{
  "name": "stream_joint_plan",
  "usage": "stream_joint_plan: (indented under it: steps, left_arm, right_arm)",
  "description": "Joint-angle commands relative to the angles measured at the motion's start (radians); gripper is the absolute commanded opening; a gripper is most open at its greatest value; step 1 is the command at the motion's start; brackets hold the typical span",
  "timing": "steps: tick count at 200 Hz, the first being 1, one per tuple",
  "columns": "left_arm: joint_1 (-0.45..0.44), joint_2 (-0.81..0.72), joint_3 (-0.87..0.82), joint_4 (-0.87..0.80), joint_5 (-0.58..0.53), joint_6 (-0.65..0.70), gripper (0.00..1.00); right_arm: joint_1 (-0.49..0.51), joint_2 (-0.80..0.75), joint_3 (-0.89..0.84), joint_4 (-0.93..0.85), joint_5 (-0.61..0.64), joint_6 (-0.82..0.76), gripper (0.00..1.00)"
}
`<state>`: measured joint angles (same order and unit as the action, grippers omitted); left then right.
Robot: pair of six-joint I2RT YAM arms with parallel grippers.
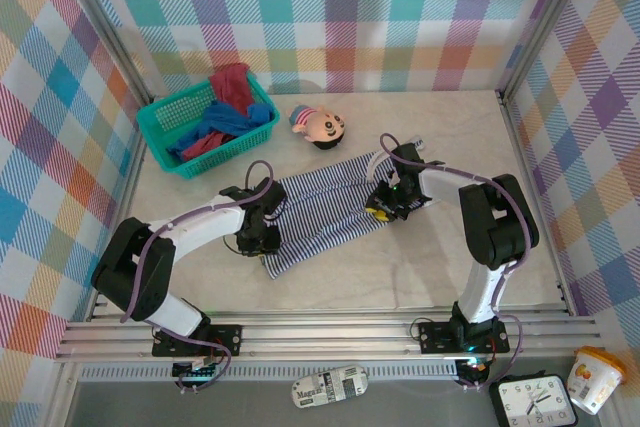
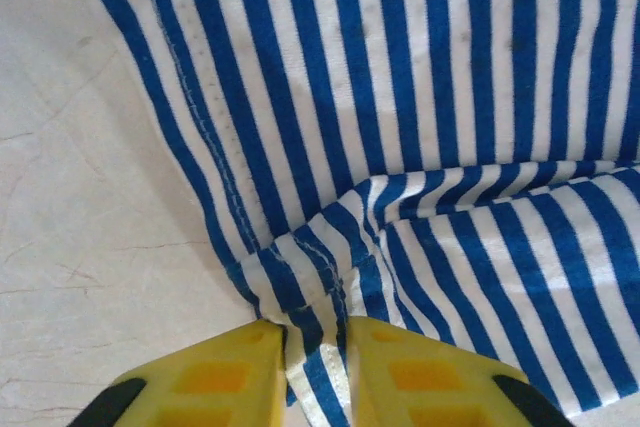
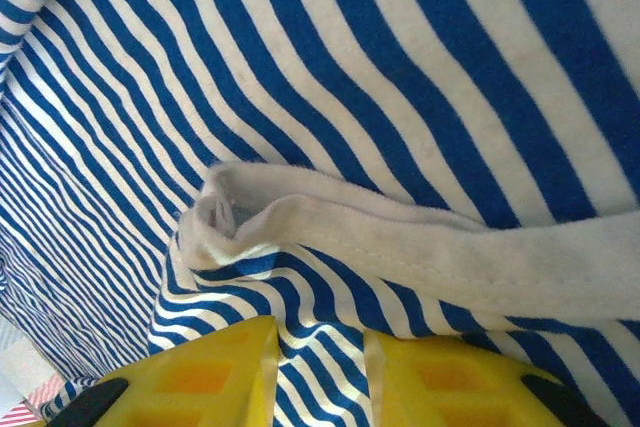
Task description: Fold and stack the tank tops
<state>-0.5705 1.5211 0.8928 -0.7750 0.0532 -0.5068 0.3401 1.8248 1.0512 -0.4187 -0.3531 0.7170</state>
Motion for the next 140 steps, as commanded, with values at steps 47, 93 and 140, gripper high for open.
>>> stream_joint_plan:
  steps: [47, 93, 140]
  left_arm:
    - [0.027, -0.031, 0.02, -0.001, 0.04, -0.011, 0.05]
    - [0.092, -0.087, 0.019, 0.031, 0.107, -0.061, 0.0]
    - [0.224, -0.095, 0.001, 0.07, 0.219, -0.09, 0.0]
  right_arm:
    - [-0.001, 0.041, -0.017, -0.008, 0.017, -0.008, 0.29]
    - [0.0, 0.059, -0.019, -0.014, 0.043, -0.008, 0.27]
    - [0.0, 0.078, -0.014, -0.023, 0.063, -0.021, 0.27]
